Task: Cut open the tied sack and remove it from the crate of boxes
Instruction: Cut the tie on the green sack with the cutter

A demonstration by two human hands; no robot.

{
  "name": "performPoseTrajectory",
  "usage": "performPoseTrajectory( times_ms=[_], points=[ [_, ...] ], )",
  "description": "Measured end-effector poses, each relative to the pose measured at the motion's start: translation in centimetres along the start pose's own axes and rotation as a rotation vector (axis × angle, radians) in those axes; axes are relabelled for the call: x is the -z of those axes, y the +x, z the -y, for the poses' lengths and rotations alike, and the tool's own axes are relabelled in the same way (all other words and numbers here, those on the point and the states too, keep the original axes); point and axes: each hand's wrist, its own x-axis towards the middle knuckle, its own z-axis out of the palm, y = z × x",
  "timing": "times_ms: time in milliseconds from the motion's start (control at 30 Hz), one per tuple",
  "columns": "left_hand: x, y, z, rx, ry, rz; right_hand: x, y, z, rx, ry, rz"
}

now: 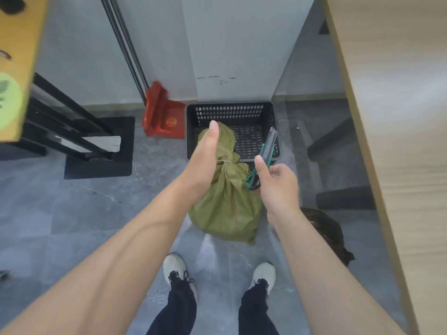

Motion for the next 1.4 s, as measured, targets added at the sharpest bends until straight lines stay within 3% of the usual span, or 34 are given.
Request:
performPoseTrajectory(
  times_ms=[333, 567, 733, 867, 967, 1067, 1233, 1400],
  points=[
    [3.0, 8.7, 14.5, -0.039, -0.042, -0.043, -8.9, 7.2, -12.3, 0.097, -0.135, 0.081],
    [2.9, 16.9, 25.6, -0.032, -0.065, -0.035, -12.3, 13.9, -20.5, 0.231, -0.062, 0.052],
    [2.5, 21.2, 29.5, -0.142, 0.125, -0.044, -13.8, 17.5, -23.6, 0.267, -0.071, 0.050],
    [1.6, 25.0, 31.4, -0.357, 0.309, -0.141, -14.7, 20.2, -25.5, 0.251, 0.198, 0.173],
    [0.7, 27.9, 32.9, -0.425, 0.381, -0.224, -14.9, 21.8, -26.3, 0.299, 0.309, 0.215],
    [-0.3, 30.0, 33.8, -0.488, 0.436, -0.265, -14.8, 23.2, -27.3, 0.407, 0.221, 0.177],
    [-1.1, 31.2, 33.3, -0.633, 0.731, -0.239, -14.1, 24.4, -28.3, 0.600, -0.013, 0.104],
    [0.0, 31.6, 34.1, -0.636, 0.894, -0.222, -13.1, 25.2, -28.6, 0.699, -0.163, 0.094]
  ],
)
